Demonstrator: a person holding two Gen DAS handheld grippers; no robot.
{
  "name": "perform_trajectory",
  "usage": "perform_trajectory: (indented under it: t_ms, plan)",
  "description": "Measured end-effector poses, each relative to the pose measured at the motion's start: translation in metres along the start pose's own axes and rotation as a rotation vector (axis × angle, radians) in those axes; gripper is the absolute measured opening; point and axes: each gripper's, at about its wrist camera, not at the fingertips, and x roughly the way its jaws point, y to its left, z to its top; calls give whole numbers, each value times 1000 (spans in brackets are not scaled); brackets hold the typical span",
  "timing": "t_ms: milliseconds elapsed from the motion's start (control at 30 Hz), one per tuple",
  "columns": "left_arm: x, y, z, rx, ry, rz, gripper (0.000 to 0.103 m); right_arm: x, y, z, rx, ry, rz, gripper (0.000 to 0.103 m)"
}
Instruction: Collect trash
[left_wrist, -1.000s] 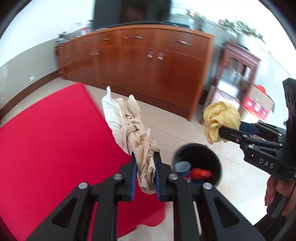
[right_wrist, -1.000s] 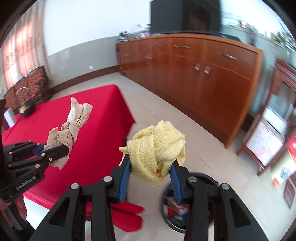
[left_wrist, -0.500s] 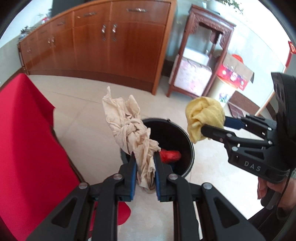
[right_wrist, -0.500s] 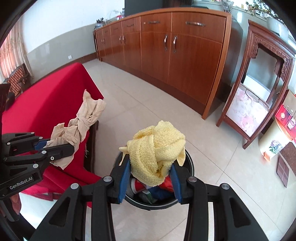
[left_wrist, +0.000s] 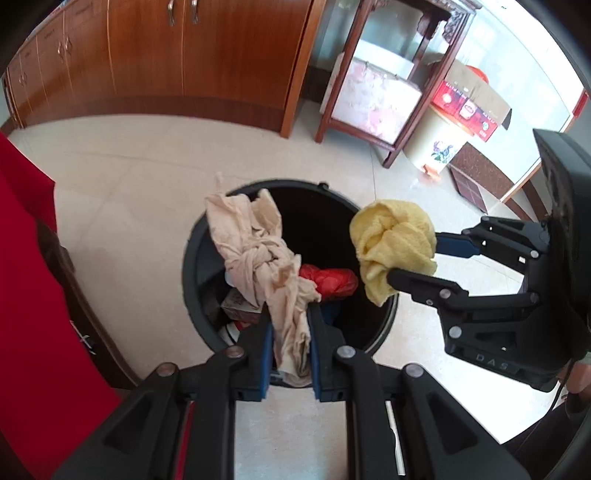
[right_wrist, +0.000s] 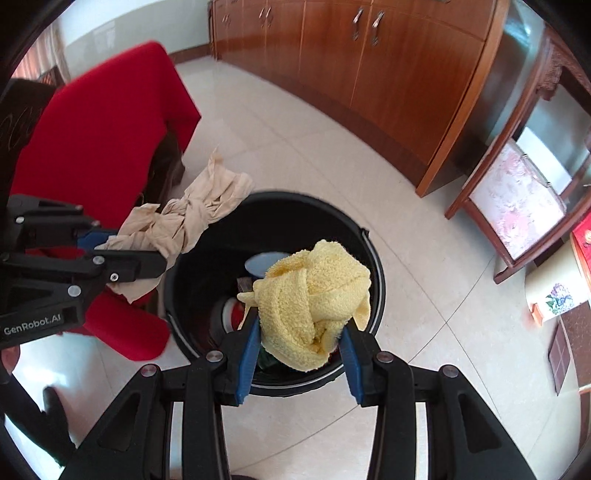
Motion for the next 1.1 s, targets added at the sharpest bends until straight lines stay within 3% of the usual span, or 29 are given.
perform_trajectory:
  t_ms: [133, 167, 200, 267, 300, 400, 467, 533, 633, 767, 967, 1100]
  plan:
    - [18, 4, 2, -29, 27, -29, 19, 20, 1, 1, -47, 27, 28, 43]
    - [21, 4, 3, -33, 20, -39, 26, 26, 4, 2, -69, 34, 34, 44]
    - [23, 5, 3, -36, 9, -33, 50, 25, 12, 2, -92, 37, 30, 47]
    - [17, 8, 2, -51, -8, 10, 70, 35, 19, -2, -159, 29, 0, 67]
    - [12, 9, 0, -45, -24, 22, 70, 39, 20, -5, -182, 28, -44, 81]
    - [-5, 6, -5, -26, -46, 87, 76, 36, 14, -8, -172, 23, -83, 83]
    - [-28, 1, -10, -18, -108, 150, 77, 29, 3, -7, -120, 26, -120, 86]
    - [-59, -3, -17, -40, -169, 186, 77, 14, -10, -5, -10, 30, -138, 103]
    - [-102, -13, -29, -43, -233, 254, 84, -22, -17, -4, 143, -2, -111, 103]
    - [-159, -19, -49, -51, -304, 299, 89, -87, -2, -18, 282, -125, -125, 103]
    - [-226, -20, -75, -52, -374, 339, 89, -175, 56, -40, 353, -251, -159, 103]
    - [-258, -23, -93, -74, -422, 354, 89, -221, 94, -53, 379, -268, -175, 103]
